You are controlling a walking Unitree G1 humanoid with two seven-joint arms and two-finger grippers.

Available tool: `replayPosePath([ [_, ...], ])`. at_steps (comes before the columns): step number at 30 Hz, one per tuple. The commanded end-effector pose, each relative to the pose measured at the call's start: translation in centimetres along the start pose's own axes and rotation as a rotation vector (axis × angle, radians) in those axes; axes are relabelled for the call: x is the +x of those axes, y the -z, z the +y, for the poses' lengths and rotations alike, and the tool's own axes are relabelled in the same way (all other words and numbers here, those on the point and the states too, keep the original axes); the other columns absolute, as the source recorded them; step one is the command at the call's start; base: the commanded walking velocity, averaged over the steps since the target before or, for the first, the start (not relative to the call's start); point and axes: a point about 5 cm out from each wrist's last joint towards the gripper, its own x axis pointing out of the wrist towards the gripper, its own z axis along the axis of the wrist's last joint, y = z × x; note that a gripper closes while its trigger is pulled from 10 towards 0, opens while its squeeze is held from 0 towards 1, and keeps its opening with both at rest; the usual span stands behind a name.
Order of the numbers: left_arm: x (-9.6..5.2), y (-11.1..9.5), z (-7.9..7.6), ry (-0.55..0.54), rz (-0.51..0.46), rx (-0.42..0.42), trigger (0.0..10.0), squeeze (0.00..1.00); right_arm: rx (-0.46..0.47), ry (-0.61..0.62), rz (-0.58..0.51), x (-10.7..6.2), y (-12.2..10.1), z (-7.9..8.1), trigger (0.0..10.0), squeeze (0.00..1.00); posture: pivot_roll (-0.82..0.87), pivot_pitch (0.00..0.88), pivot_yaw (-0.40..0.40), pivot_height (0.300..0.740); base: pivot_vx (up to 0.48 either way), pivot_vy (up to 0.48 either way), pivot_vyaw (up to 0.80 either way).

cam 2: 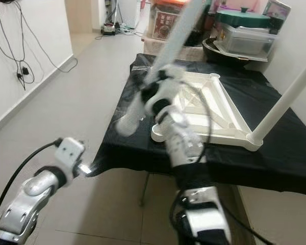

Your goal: Building children table

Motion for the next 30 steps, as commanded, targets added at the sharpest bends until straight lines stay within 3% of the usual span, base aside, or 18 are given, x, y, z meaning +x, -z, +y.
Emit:
replayPosePath([
  [1, -0.2, 0.3, -0.3, -0.014, 0.029, -0.015, 10.0, 0.02, -0.002, 0.008, -0.003, 0.1, -0.1, -0.1, 1.8, 0.00, 0.09, 0.000, -0.105, 0.740, 0.000, 0.000, 0.00],
  [2, -0.4, 0.5, -0.2, -0.044, 0.042, -0.032, 10.0, 0.00, 0.004, 0.016, -0.009, 0.0, -0.3, -0.4, 0.7, 0.00, 0.09, 0.000, -0.104, 0.740, 0.000, 0.000, 0.00],
  [8, -0.8, 1.0, -0.3, -0.050, 0.080, -0.084, 10.0, 0.00, 0.020, 0.020, -0.009, -0.3, -0.3, -0.6, 0.9, 0.00, 0.09, 0.000, -0.105, 0.740, 0.000, 0.000, 0.00],
  [9, -1.0, 1.0, -0.5, -0.065, 0.094, -0.151, 10.0, 0.00, 0.029, 0.015, 0.003, -0.5, 0.0, -0.5, 5.1, 0.00, 0.09, 0.000, -0.104, 0.740, 0.000, 0.000, 0.00],
  [10, -1.0, 1.0, -0.5, -0.065, 0.094, -0.151, 10.0, 0.00, 0.029, 0.015, 0.003, -0.5, 0.0, -0.5, 5.1, 0.00, 0.09, 0.000, -0.104, 0.740, 0.000, 0.000, 0.00],
  [11, -1.2, 1.0, -0.6, -0.069, 0.113, -0.226, 10.0, 0.00, 0.035, 0.021, 0.019, -0.6, 0.4, -0.6, 10.0, 0.00, 0.10, 0.000, -0.107, 0.740, 0.000, 0.000, 0.00],
  [12, -1.2, 1.0, -0.6, -0.069, 0.113, -0.226, 10.0, 0.00, 0.035, 0.021, 0.019, -0.6, 0.4, -0.6, 10.0, 0.00, 0.10, 0.000, -0.107, 0.740, 0.000, 0.000, 0.00],
  [14, -1.4, 1.0, -0.6, -0.073, 0.134, -0.322, 10.0, 0.00, 0.038, 0.039, 0.041, -0.5, 0.9, -0.8, 10.0, 0.00, 0.10, 0.000, -0.108, 0.740, 0.000, 0.000, 0.00],
  [16, -1.4, 1.0, -0.6, -0.071, 0.141, -0.341, 10.0, 0.00, 0.037, 0.043, 0.045, -0.5, 1.1, -0.9, 10.0, 0.00, 0.10, 0.000, -0.108, 0.740, 0.000, 0.000, 0.00],
  [18, -1.5, 0.4, -0.2, -0.102, 0.104, -0.388, 10.0, 0.00, 0.029, 0.098, 0.073, -0.5, 1.6, -1.3, 10.0, 0.00, 0.10, 0.000, -0.102, 0.740, 0.000, 0.000, 0.00],
  [24, -1.5, 0.1, 1.0, -0.194, 0.084, -0.372, 10.0, 0.00, 0.004, 0.137, 0.072, -0.7, 1.7, -1.4, 10.0, 0.00, 0.10, 0.000, -0.097, 0.740, 0.000, 0.000, 0.00],
  [30, -1.7, -0.4, 1.5, -0.216, 0.053, -0.360, 10.0, 0.00, 0.050, 0.121, 0.128, -0.8, 1.9, -1.1, 10.0, 0.00, 0.09, 0.000, -0.088, 0.740, 0.000, 0.000, 0.00],
])
